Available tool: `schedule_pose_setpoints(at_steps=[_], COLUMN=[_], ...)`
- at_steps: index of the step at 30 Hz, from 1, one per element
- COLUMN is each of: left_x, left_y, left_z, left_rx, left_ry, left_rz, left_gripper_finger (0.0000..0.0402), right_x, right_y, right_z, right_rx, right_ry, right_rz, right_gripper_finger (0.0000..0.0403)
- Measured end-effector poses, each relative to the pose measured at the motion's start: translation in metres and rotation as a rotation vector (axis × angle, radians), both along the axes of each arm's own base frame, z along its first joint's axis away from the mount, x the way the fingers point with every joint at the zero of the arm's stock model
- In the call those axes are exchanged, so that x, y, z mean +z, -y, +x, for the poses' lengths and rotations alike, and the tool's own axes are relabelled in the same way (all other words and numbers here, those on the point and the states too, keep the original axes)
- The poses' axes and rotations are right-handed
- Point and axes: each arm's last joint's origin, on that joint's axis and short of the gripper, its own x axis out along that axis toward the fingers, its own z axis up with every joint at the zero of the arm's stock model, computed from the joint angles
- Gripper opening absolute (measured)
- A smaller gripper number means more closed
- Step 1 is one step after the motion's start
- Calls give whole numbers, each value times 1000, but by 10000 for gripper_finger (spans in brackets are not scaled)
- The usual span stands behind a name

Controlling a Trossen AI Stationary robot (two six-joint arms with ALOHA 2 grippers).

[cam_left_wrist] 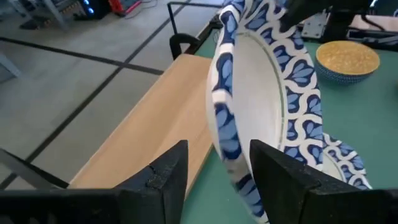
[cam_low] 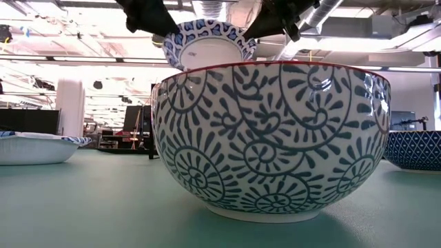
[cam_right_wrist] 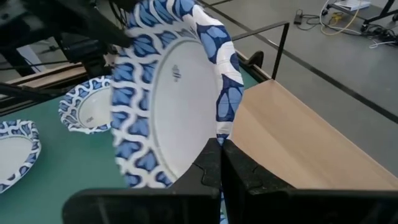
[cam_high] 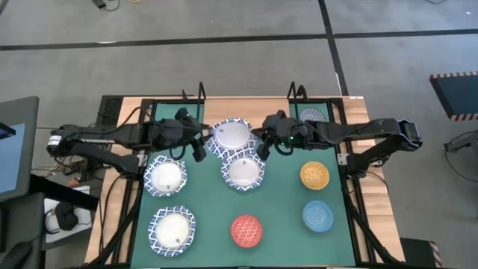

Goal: Place and stack bowls onto a shelf
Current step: Put the white patterned bowl on the shelf

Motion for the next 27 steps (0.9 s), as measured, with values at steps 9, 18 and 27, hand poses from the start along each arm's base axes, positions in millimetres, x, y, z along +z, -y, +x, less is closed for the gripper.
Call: schedule_pose_setpoints(at_steps=[9, 18, 27], left_x=[-3, -6, -28], left_y=[-13, -57, -138], left_z=[3, 2, -6], left_rx=[29, 211, 518], left_ry=[-15, 33, 157], left_rz=[-10, -51, -393], left_gripper_finger=[14, 1, 0], right_x=[0, -4, -9], right_y=[-2, -2, -29], right_z=[0, 1, -6], right_rx=[7, -122, -270], right_ry=[1, 28, -1], right_rz=[6, 44, -77], right_gripper_finger=[19, 173, 268])
